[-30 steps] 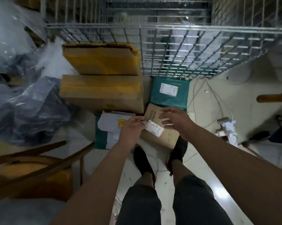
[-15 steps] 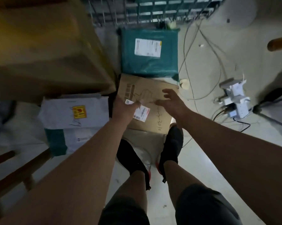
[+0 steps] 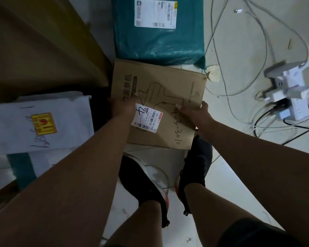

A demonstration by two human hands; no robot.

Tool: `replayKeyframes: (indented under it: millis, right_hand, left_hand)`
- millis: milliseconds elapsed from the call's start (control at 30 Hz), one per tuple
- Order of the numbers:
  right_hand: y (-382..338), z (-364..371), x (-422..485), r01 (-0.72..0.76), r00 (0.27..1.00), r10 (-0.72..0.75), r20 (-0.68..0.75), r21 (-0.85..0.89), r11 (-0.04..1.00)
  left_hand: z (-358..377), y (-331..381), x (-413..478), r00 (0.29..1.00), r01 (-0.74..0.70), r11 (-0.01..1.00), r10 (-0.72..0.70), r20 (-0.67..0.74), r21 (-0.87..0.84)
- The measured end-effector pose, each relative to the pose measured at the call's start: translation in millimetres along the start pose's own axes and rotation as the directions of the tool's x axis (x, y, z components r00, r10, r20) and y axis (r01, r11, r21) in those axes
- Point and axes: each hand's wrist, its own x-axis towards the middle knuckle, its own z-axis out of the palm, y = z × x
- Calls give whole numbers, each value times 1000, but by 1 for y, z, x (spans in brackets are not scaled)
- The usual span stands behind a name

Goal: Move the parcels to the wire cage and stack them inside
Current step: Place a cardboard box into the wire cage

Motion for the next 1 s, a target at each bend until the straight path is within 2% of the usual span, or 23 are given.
replayKeyframes:
  millis: [100, 167, 267, 500, 600, 700, 833, 1000]
  right_hand:
    - [6, -1, 6, 26, 998, -29, 56, 63, 998]
    - [4, -8, 2, 36, 996, -42, 77, 77, 996]
    - [-3, -25, -13, 10, 999, -13, 36, 80, 997]
    - [-25, -80, -70, -21, 1000, 21, 2, 116, 993]
    - [-41, -104, -104, -4, 998, -6, 67, 150, 989]
    - [-64, -128, -143, 33, 982, -61, 181, 152, 988]
    - [-104, -149, -205, 81, 970, -121, 210, 189, 979]
    - [-168, -168, -301, 157, 949, -202, 244, 189, 969]
  left_hand:
    - [-1, 3, -1, 999, 26, 999, -27, -21, -28]
    - [-5, 7, -7, 999, 52, 998, -52, 16, -30]
    - [-11, 9, -21, 993, 94, 995, -92, 73, -28]
    - [-26, 25, -83, 989, 61, 990, -43, 144, -124]
    - [-43, 40, -113, 988, 18, 990, 4, 155, -143]
    - [-72, 61, -153, 980, -43, 982, 77, 184, -185]
    - [-129, 93, -218, 972, -98, 970, 141, 188, -223]
    - [-210, 137, -302, 976, -189, 946, 211, 58, -264]
